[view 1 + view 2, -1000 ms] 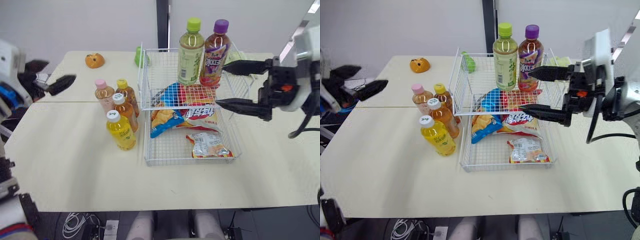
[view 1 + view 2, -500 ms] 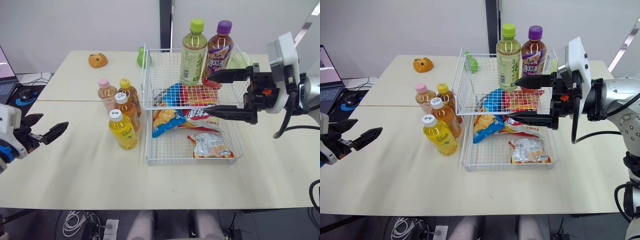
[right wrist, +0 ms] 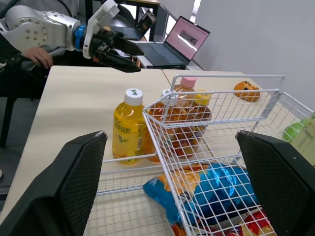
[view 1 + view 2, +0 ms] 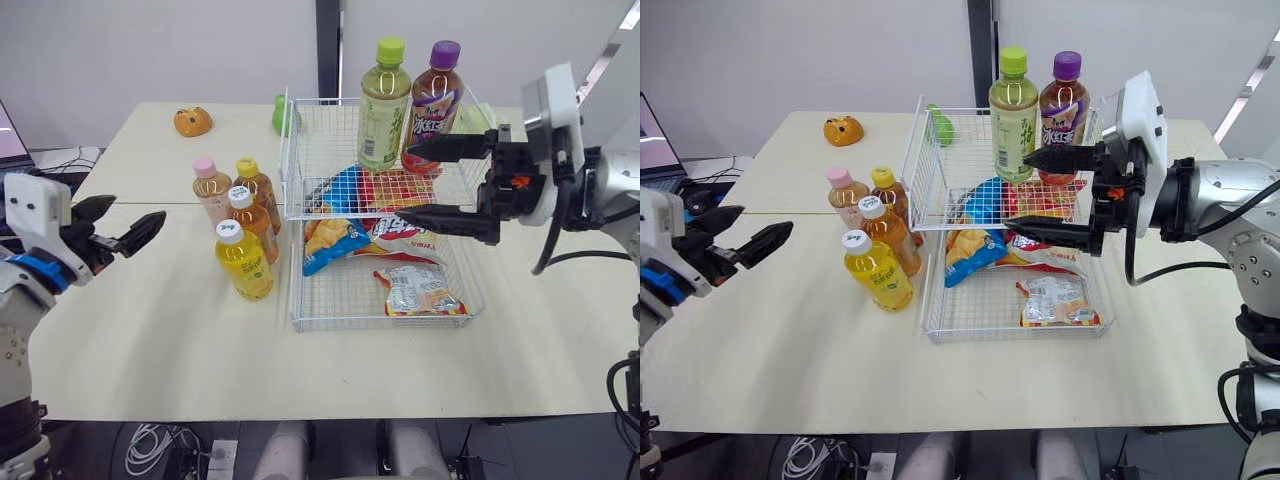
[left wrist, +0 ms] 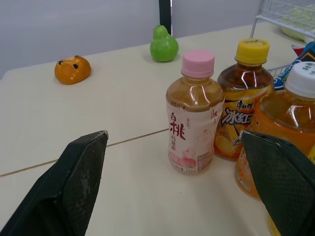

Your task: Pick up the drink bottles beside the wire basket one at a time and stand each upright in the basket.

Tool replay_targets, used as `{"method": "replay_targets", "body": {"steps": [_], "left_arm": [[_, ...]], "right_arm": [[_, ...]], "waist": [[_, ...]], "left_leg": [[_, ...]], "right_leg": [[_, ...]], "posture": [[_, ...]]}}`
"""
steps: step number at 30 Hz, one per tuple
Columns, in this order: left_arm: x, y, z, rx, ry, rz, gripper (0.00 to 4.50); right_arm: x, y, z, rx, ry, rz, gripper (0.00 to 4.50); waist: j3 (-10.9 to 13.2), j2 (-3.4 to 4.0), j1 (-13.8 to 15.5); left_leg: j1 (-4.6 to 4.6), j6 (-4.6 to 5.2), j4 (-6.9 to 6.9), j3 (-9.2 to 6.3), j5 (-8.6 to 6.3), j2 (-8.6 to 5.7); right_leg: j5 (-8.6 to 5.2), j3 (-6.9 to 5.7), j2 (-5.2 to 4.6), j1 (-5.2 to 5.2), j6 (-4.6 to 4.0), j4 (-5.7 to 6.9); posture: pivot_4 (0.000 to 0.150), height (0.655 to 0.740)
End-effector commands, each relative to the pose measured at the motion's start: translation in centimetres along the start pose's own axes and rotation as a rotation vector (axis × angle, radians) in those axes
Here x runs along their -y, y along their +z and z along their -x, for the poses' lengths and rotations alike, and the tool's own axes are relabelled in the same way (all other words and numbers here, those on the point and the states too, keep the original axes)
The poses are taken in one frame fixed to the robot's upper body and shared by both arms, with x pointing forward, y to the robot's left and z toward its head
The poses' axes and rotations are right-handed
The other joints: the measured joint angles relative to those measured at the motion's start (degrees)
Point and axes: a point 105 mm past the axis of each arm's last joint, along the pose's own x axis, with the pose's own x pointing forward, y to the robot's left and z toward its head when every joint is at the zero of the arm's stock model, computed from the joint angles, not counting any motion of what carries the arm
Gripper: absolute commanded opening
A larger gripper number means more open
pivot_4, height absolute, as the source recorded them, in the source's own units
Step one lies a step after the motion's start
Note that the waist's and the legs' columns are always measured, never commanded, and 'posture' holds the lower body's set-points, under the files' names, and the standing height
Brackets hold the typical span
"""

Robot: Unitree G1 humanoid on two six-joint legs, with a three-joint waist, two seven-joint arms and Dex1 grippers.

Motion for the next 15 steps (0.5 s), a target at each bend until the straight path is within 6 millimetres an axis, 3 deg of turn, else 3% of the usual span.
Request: {"method": "replay_targets", "body": {"steps": [1, 9, 15], "left_arm": [[0.5, 1.6, -1.1, 0.065, 0.017, 0.005, 4.47], [1.6, 3.1, -5.4, 0.135, 0.076, 0.067, 4.47], [1.6, 2.7, -7.8, 0.097, 0.11, 0.068, 4.47]], "right_arm": [[0.5, 1.6, 0.5, 0.021, -0.045, 0.063, 4.5], [-0.5, 1.7, 1.5, -0.016, 0.003, 0.055, 4.5], [-1.4, 1.8, 1.7, -0.015, 0.011, 0.053, 4.5]], "waist": [[0.0, 0.0, 0.0], [0.0, -0.02, 0.5], [0.0, -0.02, 0.0]], "left_leg": [[0.0, 0.0, 0.01, 0.0, 0.0, 0.0], [0.01, 0.0, 0.04, 0.0, 0.0, -0.06], [0.03, 0.0, 0.01, 0.01, 0.0, -0.03]], "right_leg": [[0.0, -0.01, 0.01, 0.0, 0.0, -0.01], [0.0, -0.02, 0.02, 0.09, 0.01, -0.03], [0.0, -0.01, 0.07, 0.08, 0.01, -0.01]], "posture": [[0.15, 0.74], [0.15, 0.74], [0.15, 0.74]]}}
